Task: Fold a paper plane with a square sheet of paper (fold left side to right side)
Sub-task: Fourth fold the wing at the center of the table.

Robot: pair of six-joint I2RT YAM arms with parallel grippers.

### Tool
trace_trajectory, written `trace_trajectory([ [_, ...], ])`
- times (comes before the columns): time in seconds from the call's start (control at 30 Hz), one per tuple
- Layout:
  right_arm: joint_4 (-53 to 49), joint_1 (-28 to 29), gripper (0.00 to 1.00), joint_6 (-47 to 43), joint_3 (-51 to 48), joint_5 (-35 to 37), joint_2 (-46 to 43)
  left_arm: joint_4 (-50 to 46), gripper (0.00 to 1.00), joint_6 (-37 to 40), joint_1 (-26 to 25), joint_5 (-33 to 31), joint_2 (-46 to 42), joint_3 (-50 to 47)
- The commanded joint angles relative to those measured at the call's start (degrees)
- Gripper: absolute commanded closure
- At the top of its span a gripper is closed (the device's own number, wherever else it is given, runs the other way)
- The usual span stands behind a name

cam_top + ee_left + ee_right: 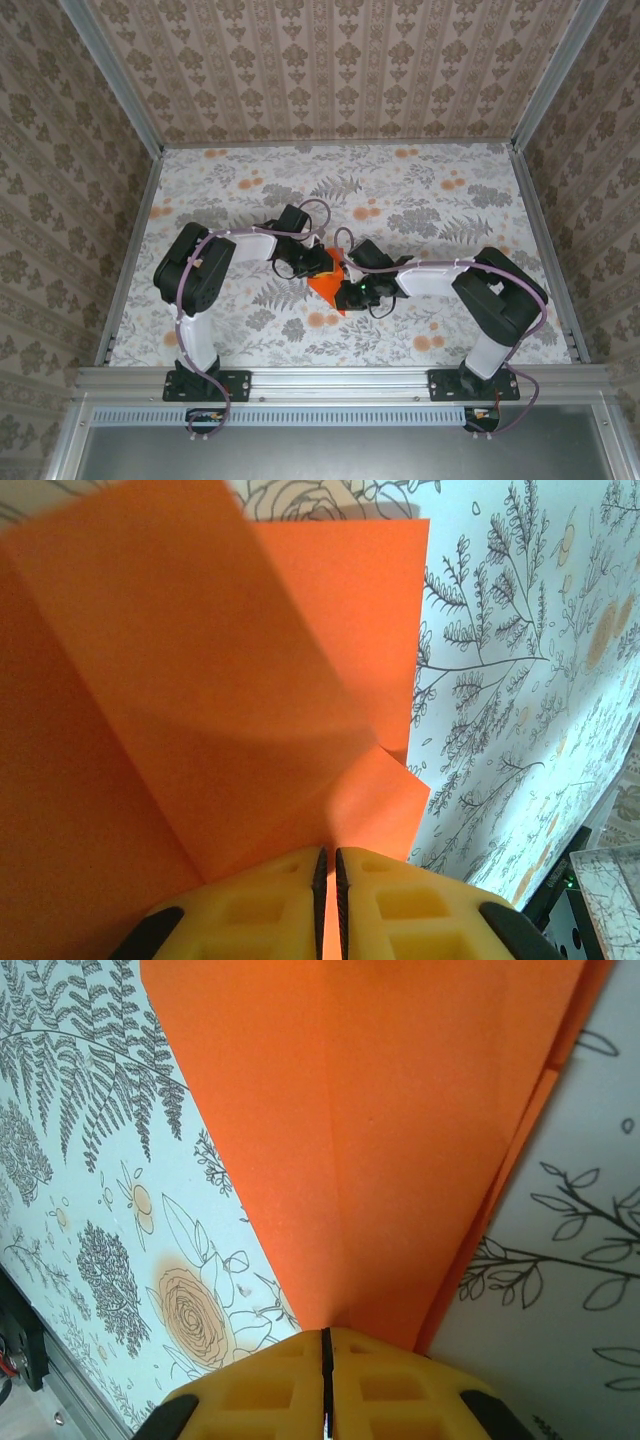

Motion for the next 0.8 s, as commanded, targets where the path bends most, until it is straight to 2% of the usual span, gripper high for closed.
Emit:
trace_trajectory([
  [0.0, -6.8, 1.1, 0.92, 1.3, -2.7, -0.1, -0.7, -4.8, 0.84, 1.7, 0.3, -4.9, 0.7, -2.0],
  [0.77, -7.8, 1.5, 0.94, 2.1, -6.5, 0.3, -3.4, -5.9, 0.84, 2.3, 0.7, -5.3, 1.0, -1.4],
])
